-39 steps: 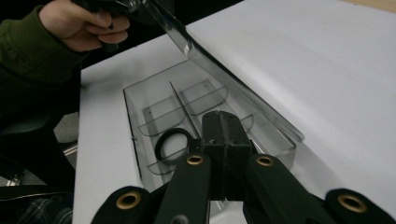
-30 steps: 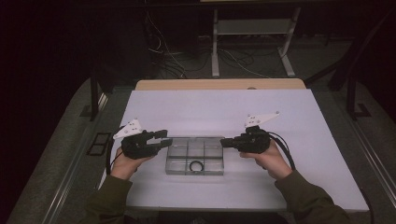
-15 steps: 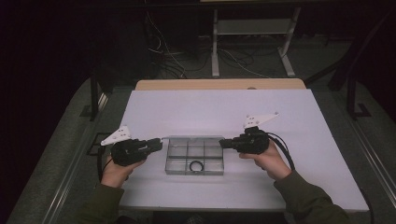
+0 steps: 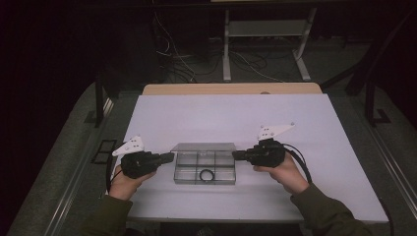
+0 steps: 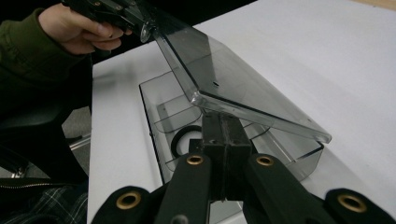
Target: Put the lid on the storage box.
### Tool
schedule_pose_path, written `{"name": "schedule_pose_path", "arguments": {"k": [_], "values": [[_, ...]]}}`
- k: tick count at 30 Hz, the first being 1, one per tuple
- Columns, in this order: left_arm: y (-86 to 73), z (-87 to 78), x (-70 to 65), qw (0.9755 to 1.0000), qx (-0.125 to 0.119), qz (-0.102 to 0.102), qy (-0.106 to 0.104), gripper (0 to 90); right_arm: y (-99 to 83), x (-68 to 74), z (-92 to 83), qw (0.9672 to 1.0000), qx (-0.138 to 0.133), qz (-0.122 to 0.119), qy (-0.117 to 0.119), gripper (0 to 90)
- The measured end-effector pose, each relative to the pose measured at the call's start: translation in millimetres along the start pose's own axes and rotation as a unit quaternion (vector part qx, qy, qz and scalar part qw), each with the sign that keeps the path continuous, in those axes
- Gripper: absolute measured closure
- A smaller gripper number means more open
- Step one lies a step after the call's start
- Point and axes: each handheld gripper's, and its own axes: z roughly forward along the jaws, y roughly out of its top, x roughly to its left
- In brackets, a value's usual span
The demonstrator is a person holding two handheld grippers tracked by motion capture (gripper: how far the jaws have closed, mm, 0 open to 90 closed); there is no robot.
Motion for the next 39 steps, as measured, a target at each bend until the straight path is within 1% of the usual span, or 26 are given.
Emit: {"name": "schedule_pose_path", "arguments": {"k": [4,7,13,14,22,25,27,29,31,34,36,39], "values": [[-1.7,1.0,-1.2,1.0,0.006,0.002,-0.003,87.8,-1.0,1.4,1.7,1.0,0.004,-0.001,-0.001,89.2],[-3.8,2.1,-2.1,0.9999,0.011,0.001,-0.007,87.4,-2.1,3.1,2.8,1.0,0.007,-0.006,-0.004,89.2],[-6.1,1.6,-2.9,0.9997,0.017,0.003,-0.014,87.4,-8.2,7.2,4.1,0.9998,0.015,-0.006,-0.006,89.2],[-6.7,1.6,-3.2,0.9997,0.02,0.004,-0.014,87.3,-8.8,7.5,4.3,0.9998,0.017,-0.009,-0.005,89.1],[-11.4,2.3,-2.7,0.9994,0.028,0.001,-0.018,86.6,-15.0,10.7,7.3,0.9995,0.029,-0.012,-0.006,89.2],[-12.3,2.8,-2.5,0.9993,0.033,0.001,-0.021,86.6,-15.8,11.7,8.1,0.9993,0.032,-0.015,-0.011,89.2],[-13.5,3.6,-2.0,0.9991,0.039,0.003,-0.018,86.6,-17.0,12.4,8.8,0.9992,0.036,-0.015,-0.011,89.2],[-14.9,5.1,-1.7,0.9987,0.049,0.008,-0.008,86.6,-17.9,12.4,10.3,0.9989,0.042,-0.016,-0.011,89.2],[-16.4,6.3,-0.6,0.9982,0.058,0.013,-0.003,86.7,-19.4,13.2,12.5,0.9982,0.051,-0.026,-0.02,89.2],[-18.5,8.2,0.1,0.9981,0.061,0.01,-0.002,86.6,-22.9,13.1,14.6,0.9975,0.061,-0.028,-0.022,89.2],[-19.5,9.2,0.9,0.998,0.063,0.01,-0.002,86.7,-24.5,12.2,14.9,0.9975,0.058,-0.03,-0.025,89.1],[-21.0,10.1,1.6,0.9977,0.067,0.011,-0.001,86.6,-26.4,10.7,14.8,0.9976,0.06,-0.025,-0.027,89.2]]}}
